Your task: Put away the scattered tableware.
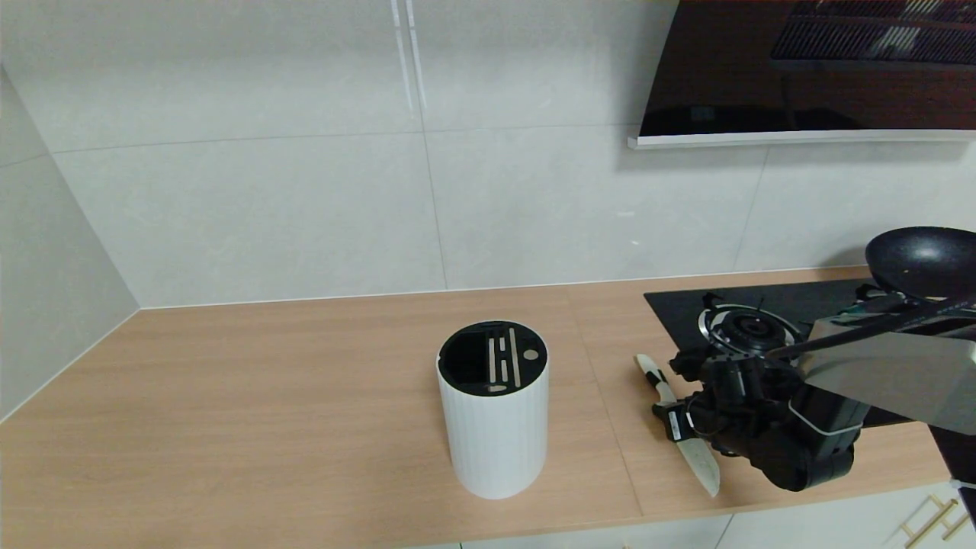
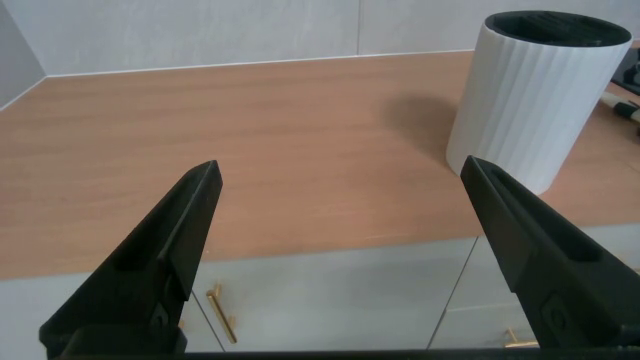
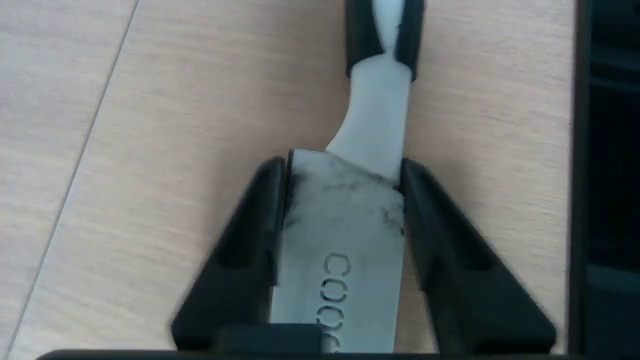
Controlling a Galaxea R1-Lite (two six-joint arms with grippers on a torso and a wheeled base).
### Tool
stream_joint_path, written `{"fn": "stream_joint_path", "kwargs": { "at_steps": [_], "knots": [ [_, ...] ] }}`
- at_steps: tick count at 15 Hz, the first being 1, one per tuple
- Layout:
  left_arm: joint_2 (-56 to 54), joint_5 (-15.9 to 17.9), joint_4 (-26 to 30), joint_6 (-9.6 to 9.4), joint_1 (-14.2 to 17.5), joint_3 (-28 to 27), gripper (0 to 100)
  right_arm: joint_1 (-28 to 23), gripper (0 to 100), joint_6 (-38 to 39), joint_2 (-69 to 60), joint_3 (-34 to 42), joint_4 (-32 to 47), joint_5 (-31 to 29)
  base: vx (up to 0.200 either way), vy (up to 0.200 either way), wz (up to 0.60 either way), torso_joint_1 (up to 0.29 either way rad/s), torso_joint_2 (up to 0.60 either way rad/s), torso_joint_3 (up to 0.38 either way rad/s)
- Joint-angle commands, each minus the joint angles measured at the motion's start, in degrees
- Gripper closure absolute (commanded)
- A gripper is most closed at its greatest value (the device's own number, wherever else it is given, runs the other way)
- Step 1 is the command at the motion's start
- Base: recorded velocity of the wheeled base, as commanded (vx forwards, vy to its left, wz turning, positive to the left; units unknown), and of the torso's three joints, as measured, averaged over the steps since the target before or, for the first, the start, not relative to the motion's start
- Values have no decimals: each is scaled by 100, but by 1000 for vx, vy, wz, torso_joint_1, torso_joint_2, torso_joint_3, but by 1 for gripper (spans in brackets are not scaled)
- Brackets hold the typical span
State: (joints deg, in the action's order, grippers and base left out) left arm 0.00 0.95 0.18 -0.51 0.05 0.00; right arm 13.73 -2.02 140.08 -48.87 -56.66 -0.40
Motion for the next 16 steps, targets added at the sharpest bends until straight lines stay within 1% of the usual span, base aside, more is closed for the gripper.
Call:
{"fn": "stream_joint_path", "kwargs": {
  "at_steps": [1, 6, 9, 11, 13, 14, 15, 16],
  "knots": [
    [0, 2, -1, -2, 4, 0, 0, -2, 100, -17, 19, -17, 15, -4, 0, 0, 0, 0, 0, 0],
    [0, 2, -1, 7, 4, 0, 0, -2, 100, -17, -51, 44, -29, -92, 0, 0, 0, 0, 0, 0],
    [0, -7, -1, -2, 4, 0, 0, 7, 100, -26, -148, 211, -337, -250, 0, 0, 0, 0, 0, 0],
    [0, -7, 8, -37, 4, 0, 0, 7, 100, -17, -543, 396, -416, -250, 0, 0, 0, 0, 0, 0],
    [0, -7, 8, -28, 4, 0, 0, 7, 100, -9, -956, 554, -407, -241, 0, 0, 0, 0, 0, 0],
    [0, -7, -1, 7, 4, 0, 0, 25, 100, -9, -1413, 677, -407, -241, 0, 0, 0, 0, 0, 0],
    [0, -7, -1, 7, 4, 0, 0, 25, 100, -9, -1616, 721, -407, -215, 0, 0, 0, 0, 0, 0],
    [0, -7, -1, -10, 4, 0, 0, 34, 100, 0, -2073, 783, -416, -65, 0, 0, 0, 0, 0, 0]
  ]
}}
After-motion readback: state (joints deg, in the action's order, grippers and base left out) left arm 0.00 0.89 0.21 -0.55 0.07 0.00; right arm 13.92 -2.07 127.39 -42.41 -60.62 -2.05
